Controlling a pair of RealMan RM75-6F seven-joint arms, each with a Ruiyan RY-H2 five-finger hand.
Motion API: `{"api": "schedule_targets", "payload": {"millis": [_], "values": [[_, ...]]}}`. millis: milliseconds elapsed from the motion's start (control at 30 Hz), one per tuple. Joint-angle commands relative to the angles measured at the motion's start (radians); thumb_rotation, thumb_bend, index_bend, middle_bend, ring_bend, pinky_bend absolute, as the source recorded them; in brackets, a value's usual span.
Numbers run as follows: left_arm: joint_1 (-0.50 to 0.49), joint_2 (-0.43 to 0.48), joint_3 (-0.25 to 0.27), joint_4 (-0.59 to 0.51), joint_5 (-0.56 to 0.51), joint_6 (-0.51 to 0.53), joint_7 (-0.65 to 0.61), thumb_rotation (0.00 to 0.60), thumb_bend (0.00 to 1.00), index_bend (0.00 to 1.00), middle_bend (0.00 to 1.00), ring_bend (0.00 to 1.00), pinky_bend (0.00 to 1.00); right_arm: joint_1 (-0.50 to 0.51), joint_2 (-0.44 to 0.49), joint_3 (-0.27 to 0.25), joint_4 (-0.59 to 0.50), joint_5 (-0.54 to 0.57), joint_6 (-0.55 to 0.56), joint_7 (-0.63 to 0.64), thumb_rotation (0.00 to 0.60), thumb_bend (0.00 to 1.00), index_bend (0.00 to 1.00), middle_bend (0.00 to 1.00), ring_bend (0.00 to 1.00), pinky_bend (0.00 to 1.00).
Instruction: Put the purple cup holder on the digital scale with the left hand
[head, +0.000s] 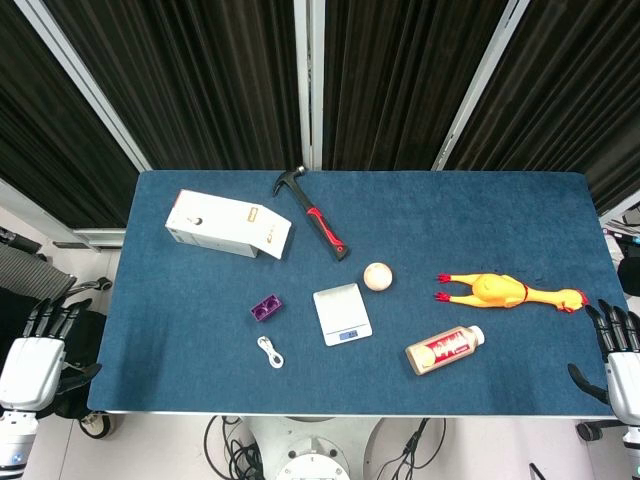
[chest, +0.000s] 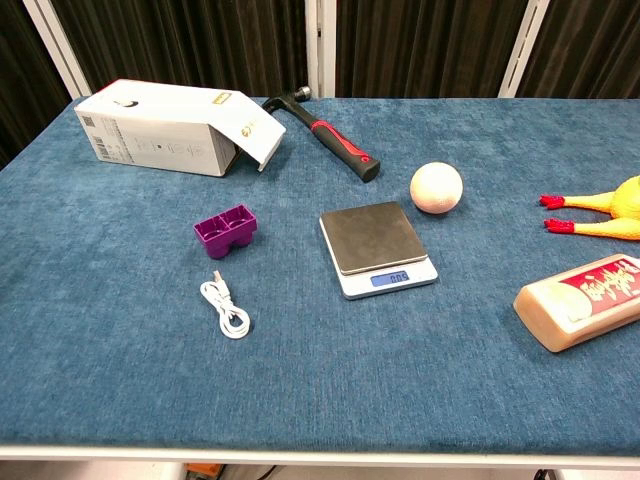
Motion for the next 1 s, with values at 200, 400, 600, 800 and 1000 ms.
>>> {"api": "schedule_targets", "payload": {"millis": [200, 400, 600, 800, 1000], "values": [[0.000, -0.002, 0.001, -0.003, 0.003, 0.002, 0.007, 0.600, 0.12, 0.10, 0.14, 0.03, 0.06, 0.002, 0.012, 0.005, -0.017, 0.013, -0.009, 0.004, 0.600, 0.15, 0.00, 0.00, 0.00, 0.00], [-0.017, -0.009, -0.006, -0.021, 0.022, -0.005, 0.036, 0.600, 0.11, 0.10, 0.14, 0.03, 0.06, 0.000, 0.019, 0.014, -0.031, 0.028, -0.009, 0.005, 0.600, 0.16, 0.00, 0.00, 0.00, 0.00], [-0.078, -0.019, -0.028, -0.081, 0.052, -0.060, 0.101, 0.600, 0.11, 0.10, 0.14, 0.03, 0.06, -0.002, 0.028, 0.021, -0.043, 0.046, -0.015, 0.008, 0.600, 0.16, 0.00, 0.00, 0.00, 0.00], [-0.170, -0.075, -0.097, -0.168, -0.028, -0.171, 0.136, 0.600, 0.11, 0.10, 0.15, 0.03, 0.07, -0.006, 0.027, 0.018, -0.034, 0.046, -0.015, 0.012, 0.600, 0.15, 0.00, 0.00, 0.00, 0.00], [-0.300, -0.174, -0.177, -0.211, -0.127, -0.310, 0.241, 0.600, 0.10, 0.10, 0.15, 0.03, 0.07, -0.017, 0.023, 0.015, -0.013, 0.049, -0.005, 0.036, 0.600, 0.16, 0.00, 0.00, 0.00, 0.00]]}}
